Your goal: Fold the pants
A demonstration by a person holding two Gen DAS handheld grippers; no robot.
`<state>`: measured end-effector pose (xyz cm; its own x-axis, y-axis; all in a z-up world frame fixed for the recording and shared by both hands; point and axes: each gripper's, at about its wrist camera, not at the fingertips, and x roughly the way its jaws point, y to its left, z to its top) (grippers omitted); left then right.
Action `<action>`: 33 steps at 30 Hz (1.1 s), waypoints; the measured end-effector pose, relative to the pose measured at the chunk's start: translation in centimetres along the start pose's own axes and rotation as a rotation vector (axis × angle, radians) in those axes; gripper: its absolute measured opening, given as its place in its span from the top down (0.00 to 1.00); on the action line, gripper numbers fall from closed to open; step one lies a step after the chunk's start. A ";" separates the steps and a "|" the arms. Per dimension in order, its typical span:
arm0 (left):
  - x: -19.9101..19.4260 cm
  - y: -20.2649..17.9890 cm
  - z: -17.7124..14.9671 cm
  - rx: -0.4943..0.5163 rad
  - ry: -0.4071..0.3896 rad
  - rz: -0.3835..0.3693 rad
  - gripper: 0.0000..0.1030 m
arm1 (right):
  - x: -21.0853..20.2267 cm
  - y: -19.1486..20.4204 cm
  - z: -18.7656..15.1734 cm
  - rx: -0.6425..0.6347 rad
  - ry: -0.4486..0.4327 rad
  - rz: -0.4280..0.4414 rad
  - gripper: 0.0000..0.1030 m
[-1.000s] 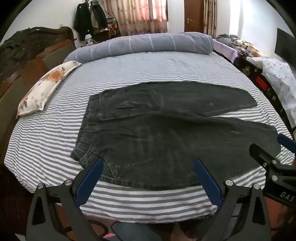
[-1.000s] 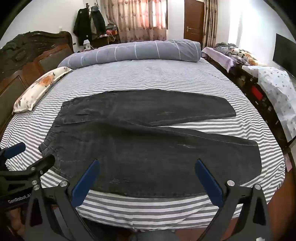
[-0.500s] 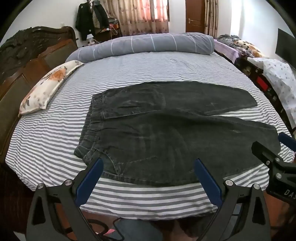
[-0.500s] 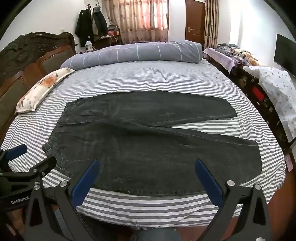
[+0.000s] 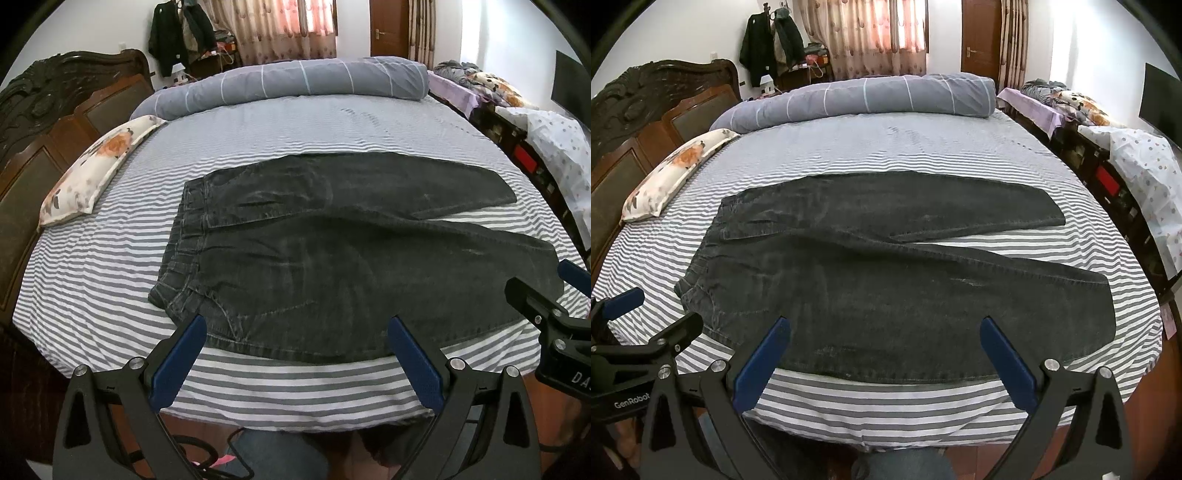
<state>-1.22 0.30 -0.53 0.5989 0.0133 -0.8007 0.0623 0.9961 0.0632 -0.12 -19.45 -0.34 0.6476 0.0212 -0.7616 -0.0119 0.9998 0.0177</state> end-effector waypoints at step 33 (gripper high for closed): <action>4.6 0.6 -1.3 -0.005 0.119 0.006 0.05 | 4.1 0.3 -1.3 -0.003 0.119 -0.025 0.02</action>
<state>0.55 1.05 -4.95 0.5001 0.0289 -0.8655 0.0551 0.9964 0.0651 1.53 -19.03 -4.35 0.5528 -0.0039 -0.8333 0.0004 1.0000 -0.0044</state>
